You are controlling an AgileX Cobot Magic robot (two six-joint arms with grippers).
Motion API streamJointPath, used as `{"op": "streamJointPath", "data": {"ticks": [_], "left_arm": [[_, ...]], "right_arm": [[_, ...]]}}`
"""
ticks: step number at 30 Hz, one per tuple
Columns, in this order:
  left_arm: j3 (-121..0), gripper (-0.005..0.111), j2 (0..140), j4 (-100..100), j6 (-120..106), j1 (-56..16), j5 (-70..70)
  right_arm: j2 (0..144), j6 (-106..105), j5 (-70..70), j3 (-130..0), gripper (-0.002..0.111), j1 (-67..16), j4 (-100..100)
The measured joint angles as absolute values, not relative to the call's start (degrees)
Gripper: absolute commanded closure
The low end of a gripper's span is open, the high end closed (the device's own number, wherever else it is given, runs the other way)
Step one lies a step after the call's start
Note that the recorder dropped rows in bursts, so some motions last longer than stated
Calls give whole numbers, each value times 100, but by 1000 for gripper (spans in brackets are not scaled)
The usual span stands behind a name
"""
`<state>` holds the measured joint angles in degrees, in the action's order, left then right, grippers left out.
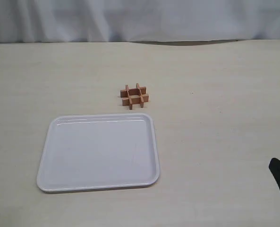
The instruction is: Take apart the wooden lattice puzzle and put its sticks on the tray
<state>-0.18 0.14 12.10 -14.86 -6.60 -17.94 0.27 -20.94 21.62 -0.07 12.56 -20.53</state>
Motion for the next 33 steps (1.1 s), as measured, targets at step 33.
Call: {"op": "streamJointPath", "data": {"ticks": [33], "left_arm": [[-18,107,14,1210,-1486,-660,-1794]], "right_arm": [[27,-1735,-624,-7,29,1256,-1467]]}}
